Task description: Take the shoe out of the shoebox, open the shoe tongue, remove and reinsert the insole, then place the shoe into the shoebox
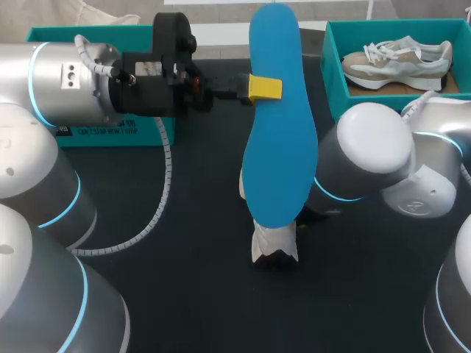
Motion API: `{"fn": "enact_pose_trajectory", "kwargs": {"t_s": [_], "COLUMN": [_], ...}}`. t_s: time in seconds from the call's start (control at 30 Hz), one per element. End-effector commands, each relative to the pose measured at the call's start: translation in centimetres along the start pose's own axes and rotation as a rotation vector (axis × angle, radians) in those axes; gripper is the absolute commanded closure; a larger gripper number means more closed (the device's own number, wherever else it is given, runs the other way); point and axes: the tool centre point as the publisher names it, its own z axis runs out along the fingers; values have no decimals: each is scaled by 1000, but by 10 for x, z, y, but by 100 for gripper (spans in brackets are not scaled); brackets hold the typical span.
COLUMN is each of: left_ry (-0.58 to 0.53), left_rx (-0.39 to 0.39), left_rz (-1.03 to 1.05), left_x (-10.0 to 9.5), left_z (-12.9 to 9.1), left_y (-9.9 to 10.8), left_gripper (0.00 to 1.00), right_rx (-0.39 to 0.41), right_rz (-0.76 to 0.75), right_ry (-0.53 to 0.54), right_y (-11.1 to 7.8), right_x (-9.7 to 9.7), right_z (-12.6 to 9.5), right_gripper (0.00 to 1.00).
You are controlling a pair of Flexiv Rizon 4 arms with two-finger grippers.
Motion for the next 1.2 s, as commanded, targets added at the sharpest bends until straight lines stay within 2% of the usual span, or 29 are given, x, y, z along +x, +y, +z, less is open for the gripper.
{"fn": "enact_pose_trajectory", "kwargs": {"t_s": [0.03,0.13,0.17,0.2,0.27,0.8,0.87,0.93,1.0,1.07,1.2], "left_ry": [2,2,2,2,2,2,2,2,2,2,2], "left_rx": [2,2,2,2,2,2,2,2,2,2,2], "left_rz": [0,0,0,0,0,0,0,0,0,0,0], "left_x": [-1,-1,-1,-1,-1,-1,-1,-1,-1,-1,-1], "left_z": [2,2,2,2,2,2,2,2,2,2,2], "left_y": [1,1,1,1,1,1,1,1,1,1,1], "left_gripper": [100,100,100,100,100,100,100,100,100,100,100], "right_rx": [18,68,57,16,26,26,-37,-62,-11,-35,-30], "right_rz": [-6,-21,-30,-36,-76,-76,-46,-12,-3,29,86], "right_ry": [73,137,182,280,483,483,537,604,598,650,791], "right_y": [1,2,3,4,7,7,15,24,29,35,46], "right_x": [-10,-11,-13,-14,-16,-16,-12,-7,-5,-3,5], "right_z": [-19,-30,-33,-36,-41,-41,-49,-63,-73,-82,-103], "right_gripper": [0,0,0,0,0,0,0,0,0,0,0]}}
